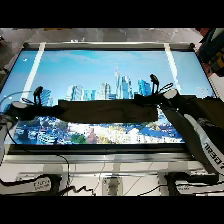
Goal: Fold the clothes and pants, and hang the long-sleeved shirts on hangers.
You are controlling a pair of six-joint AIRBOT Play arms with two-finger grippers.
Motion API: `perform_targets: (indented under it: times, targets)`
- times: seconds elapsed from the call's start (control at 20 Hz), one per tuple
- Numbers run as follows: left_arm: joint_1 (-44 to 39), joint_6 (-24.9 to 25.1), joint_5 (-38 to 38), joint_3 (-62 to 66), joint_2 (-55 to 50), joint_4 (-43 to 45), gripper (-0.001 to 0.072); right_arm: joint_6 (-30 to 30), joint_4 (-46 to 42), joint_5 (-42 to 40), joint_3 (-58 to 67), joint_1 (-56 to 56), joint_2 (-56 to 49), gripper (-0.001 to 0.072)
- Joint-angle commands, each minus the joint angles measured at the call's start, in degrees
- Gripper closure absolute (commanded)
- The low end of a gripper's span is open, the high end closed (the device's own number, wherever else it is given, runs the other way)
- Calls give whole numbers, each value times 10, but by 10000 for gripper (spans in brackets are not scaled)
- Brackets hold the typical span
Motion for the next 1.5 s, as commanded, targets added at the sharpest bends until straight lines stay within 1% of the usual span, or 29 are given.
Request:
perform_targets:
  times: [0.0,0.1,0.15,0.35,0.5,0.6,0.7,0.75,0.85,0.9,1.0,1.1,1.2,1.35,1.45]
  targets:
    - [-6,-35,-128,104,38,-6,696,22,-6,-52,18,63,-24,698]
    - [-6,-78,-169,143,80,-6,696,62,-6,-52,61,101,-64,699]
    - [-6,-90,-179,153,102,-6,696,78,-6,-50,91,124,-91,699]
    - [-6,-93,-180,157,186,-2,696,144,-3,-34,229,230,-201,699]
    - [-8,-94,-181,156,195,-7,695,192,-2,-51,325,303,-267,699]
    - [-11,-105,-181,156,193,-37,695,231,0,-64,371,336,-298,699]
    - [-16,-104,-183,156,189,-83,695,233,0,-58,396,348,-310,698]
    - [-25,-104,-182,156,188,-87,695,233,-3,-51,401,349,-309,698]
    - [-55,-102,-182,155,178,-85,695,232,-39,-6,415,326,-302,698]
    - [-75,-102,-182,155,171,-84,695,232,-71,31,422,306,-293,698]
    - [-129,-102,-169,155,149,-84,695,232,-161,132,434,244,-267,699]
    - [-196,-102,-132,155,115,-84,695,232,-236,226,435,173,-236,699]
    - [-278,-104,-54,155,68,-92,696,223,-291,299,435,93,-200,699]
    - [-405,-104,89,156,-2,-143,696,186,-313,342,435,-24,-139,699]
    - [-473,-104,190,156,-44,-159,695,158,-323,359,435,-87,-113,699]
